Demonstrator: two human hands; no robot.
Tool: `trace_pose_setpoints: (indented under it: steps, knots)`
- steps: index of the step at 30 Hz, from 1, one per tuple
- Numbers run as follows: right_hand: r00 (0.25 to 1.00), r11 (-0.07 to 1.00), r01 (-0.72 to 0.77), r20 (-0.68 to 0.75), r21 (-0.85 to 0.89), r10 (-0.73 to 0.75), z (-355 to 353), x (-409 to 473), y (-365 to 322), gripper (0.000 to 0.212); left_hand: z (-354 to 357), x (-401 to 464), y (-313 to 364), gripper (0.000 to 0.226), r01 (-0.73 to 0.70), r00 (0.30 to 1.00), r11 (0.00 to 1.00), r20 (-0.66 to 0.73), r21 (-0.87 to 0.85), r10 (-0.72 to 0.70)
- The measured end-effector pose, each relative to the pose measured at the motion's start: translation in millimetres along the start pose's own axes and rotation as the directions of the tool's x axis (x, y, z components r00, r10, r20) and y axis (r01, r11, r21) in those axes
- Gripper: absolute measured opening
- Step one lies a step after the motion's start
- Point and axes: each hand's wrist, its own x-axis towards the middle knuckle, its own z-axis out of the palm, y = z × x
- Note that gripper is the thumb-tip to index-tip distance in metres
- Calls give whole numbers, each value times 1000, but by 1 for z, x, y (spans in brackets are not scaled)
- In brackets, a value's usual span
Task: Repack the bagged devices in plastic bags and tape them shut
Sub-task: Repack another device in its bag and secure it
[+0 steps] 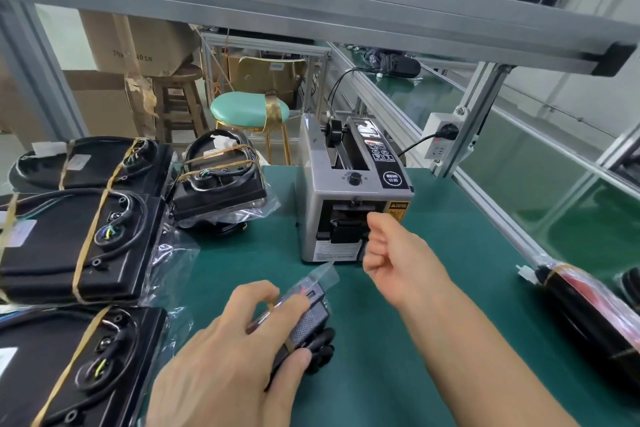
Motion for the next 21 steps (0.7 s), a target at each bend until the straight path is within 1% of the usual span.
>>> trace_pose_setpoints:
  steps: [1, 2, 3, 4, 5, 7, 9, 13, 19, 21]
  knots:
    - [998, 1000, 7, 63, -26, -6, -8, -4, -4, 38, -1, 0, 0, 35, 4, 1000, 1000, -6, 7, -4]
    - [995, 994, 37, 92, -103, -28, -15, -7, -6, 37, -1, 0, 1, 35, 17, 1000, 1000, -3, 5, -17]
    - [994, 971, 82, 89, -224, -64, -20, -10, -8, 35, -1, 1, 1, 34, 23, 1000, 1000, -3, 6, -23]
    - [991, 927, 129, 68, -352, -112, -23, -12, -8, 30, -1, 1, 1, 34, 25, 1000, 1000, -3, 4, -24]
    - [985, 880, 170, 51, -443, -165, -22, -12, -7, 23, 0, 1, 2, 34, 21, 1000, 1000, -1, 4, -21]
    - [969, 840, 227, 31, -492, -244, -17, -8, -1, 12, 0, 2, 3, 34, 8, 1000, 1000, 7, 8, -8]
    - [957, 847, 248, -16, -470, -289, -8, -2, 4, 6, 1, 2, 3, 34, 4, 1000, 1000, 0, 11, -4]
    - [938, 887, 231, -149, -401, -312, 5, 7, 10, 3, 2, 2, 3, 34, -7, 1000, 1000, -24, 12, 8]
    - [937, 966, 143, -286, -216, -202, 21, 10, 12, 11, 1, 1, 2, 33, -10, 1000, 1000, -18, 17, 10]
    - [936, 982, 109, -316, -157, -155, 24, 9, 12, 21, 0, 1, 4, 36, 11, 1000, 1000, 0, 24, -11]
